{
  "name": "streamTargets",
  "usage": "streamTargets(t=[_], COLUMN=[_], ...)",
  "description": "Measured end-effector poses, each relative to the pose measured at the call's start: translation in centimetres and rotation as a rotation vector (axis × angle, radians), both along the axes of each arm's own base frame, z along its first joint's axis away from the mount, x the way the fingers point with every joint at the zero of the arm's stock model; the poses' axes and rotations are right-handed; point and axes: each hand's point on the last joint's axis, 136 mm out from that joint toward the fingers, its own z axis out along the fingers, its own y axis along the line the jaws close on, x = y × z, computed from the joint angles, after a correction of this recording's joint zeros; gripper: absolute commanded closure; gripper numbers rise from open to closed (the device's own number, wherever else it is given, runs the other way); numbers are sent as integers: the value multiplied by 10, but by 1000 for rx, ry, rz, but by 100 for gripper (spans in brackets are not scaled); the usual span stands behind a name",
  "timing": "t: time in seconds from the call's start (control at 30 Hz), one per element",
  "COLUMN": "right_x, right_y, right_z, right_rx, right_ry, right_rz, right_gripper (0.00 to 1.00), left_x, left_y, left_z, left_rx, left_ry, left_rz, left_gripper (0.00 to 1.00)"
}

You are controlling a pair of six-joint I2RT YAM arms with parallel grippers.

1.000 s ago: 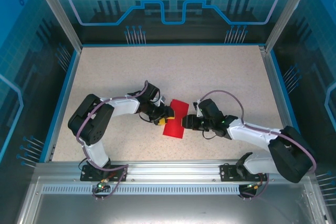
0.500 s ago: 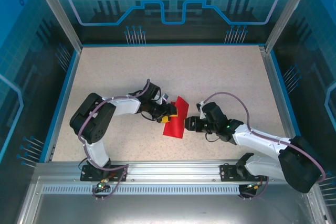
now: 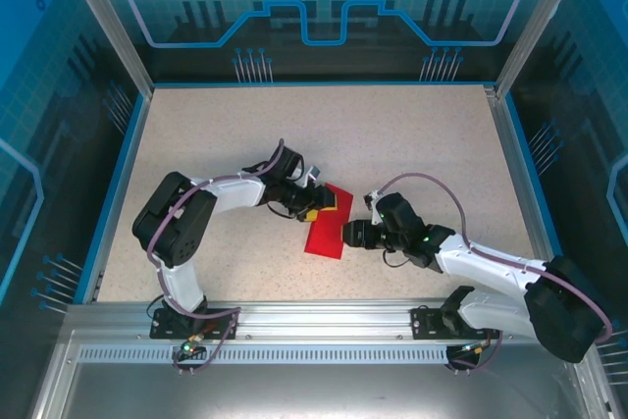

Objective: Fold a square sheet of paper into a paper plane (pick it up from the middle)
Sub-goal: Fold the triangle a second time at the center of the table.

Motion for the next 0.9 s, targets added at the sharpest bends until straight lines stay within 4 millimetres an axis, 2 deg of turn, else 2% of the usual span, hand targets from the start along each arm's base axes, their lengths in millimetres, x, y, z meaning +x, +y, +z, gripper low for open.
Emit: streamTargets(t=[0.13,0.23,0.43,0.57,0.9], right_x=[-5,-13,-33,-40,-43], right_y=[3,14,62,83,98], right_z=[-3,-1,19,18,0], right_rx=[-23,-66,-212,-346,-665], right_ry=[-7,-33,-168,-241,-328], right_rz=[22,73,224,274,300], right_gripper=[44,40,31,27,24], left_x=[-2,-5,-13,-15,-16], left_y=[1,3,7,8,7], left_z=[-1,-3,-13,-14,-6], left_rx=[10,18,33,36,15], left_ry=[8,21,62,74,82], left_rz=[-6,-8,3,8,11], left_gripper=[53,56,61,65,67])
